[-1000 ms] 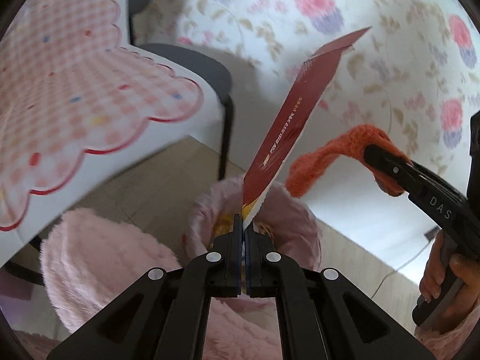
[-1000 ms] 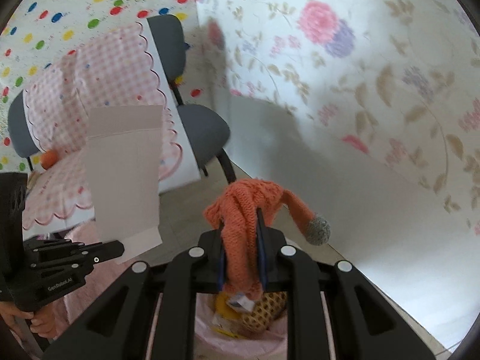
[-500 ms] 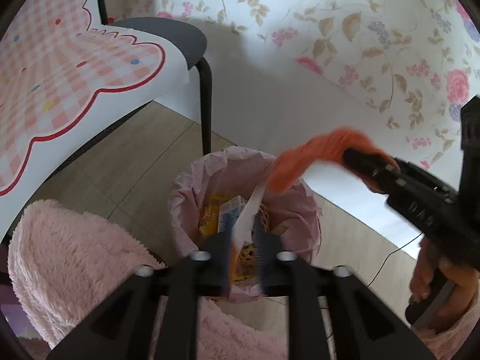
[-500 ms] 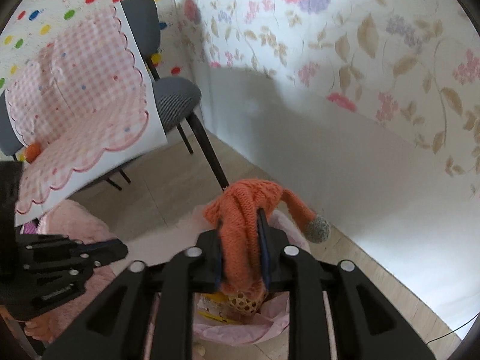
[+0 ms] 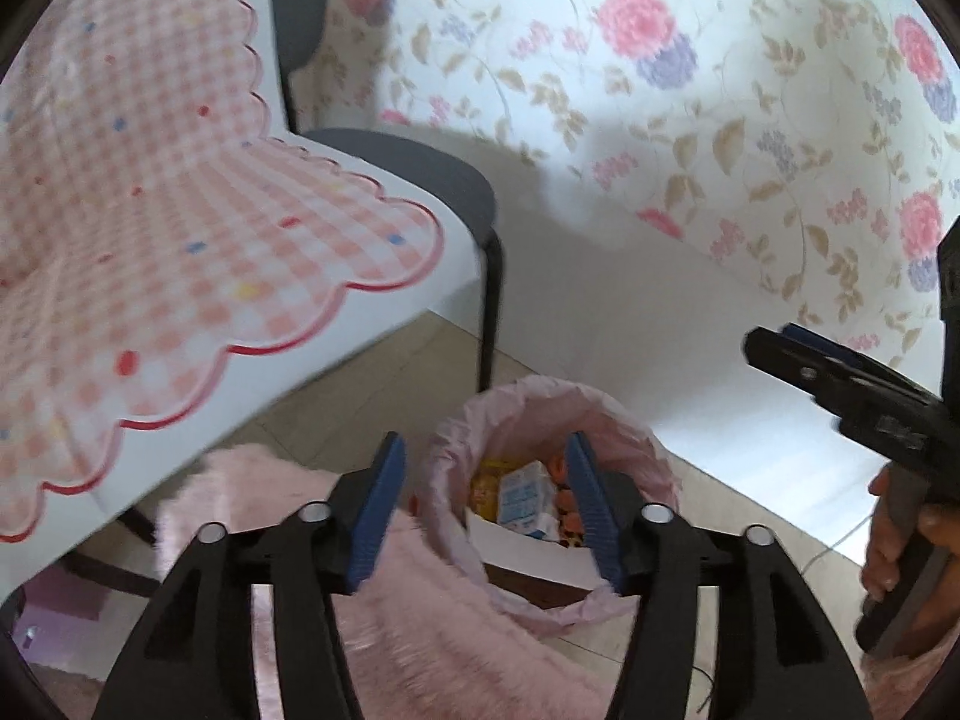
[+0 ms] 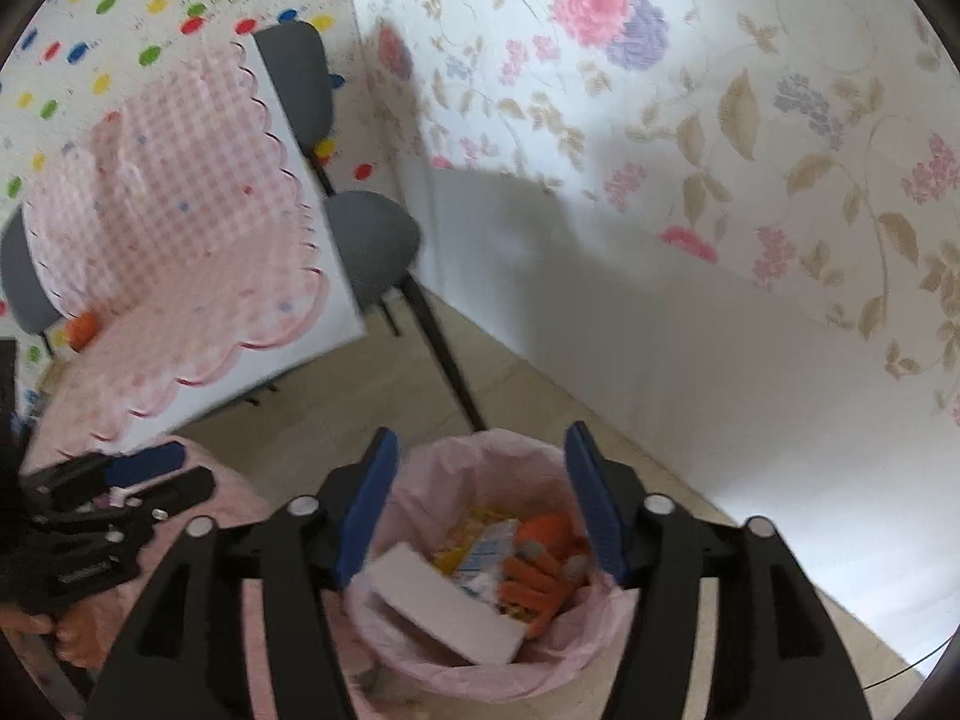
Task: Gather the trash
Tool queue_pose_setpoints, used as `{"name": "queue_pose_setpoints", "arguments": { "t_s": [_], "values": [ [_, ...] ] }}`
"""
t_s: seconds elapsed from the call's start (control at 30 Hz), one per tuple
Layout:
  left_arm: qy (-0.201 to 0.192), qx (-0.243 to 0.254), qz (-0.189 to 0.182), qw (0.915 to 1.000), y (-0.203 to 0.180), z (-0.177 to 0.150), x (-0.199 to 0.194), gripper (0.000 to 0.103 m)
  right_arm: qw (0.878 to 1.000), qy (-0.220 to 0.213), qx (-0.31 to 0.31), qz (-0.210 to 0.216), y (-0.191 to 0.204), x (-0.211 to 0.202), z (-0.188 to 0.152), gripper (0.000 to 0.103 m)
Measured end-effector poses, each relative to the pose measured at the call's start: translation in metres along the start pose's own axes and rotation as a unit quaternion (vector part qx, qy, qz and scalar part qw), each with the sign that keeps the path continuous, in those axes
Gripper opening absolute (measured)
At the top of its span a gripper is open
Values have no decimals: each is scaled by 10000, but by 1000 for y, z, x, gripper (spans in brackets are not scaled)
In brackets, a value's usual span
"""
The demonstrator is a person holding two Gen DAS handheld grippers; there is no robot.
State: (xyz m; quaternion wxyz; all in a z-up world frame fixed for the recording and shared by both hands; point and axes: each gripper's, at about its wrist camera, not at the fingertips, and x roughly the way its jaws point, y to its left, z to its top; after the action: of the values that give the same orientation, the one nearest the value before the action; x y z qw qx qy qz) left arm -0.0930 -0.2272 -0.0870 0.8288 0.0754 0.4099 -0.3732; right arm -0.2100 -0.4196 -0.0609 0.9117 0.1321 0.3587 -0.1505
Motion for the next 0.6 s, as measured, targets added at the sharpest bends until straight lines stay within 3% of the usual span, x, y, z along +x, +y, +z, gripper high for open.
{"name": "queue_pose_setpoints", "arguments": {
  "t_s": [0.13,0.37,0.6],
  "values": [
    [-257,-177,398,9987,15,7,-30,88,9994,-154,-202,250,27,-17,15,94],
    [-856,-688,1340,9849,55,17,-93,94,9928,-519,-783,738,88,-38,49,97],
    [-942,-1168,1748,9731,90,5,-143,95,9808,-478,-1057,1570,139,-39,73,97]
  ]
}}
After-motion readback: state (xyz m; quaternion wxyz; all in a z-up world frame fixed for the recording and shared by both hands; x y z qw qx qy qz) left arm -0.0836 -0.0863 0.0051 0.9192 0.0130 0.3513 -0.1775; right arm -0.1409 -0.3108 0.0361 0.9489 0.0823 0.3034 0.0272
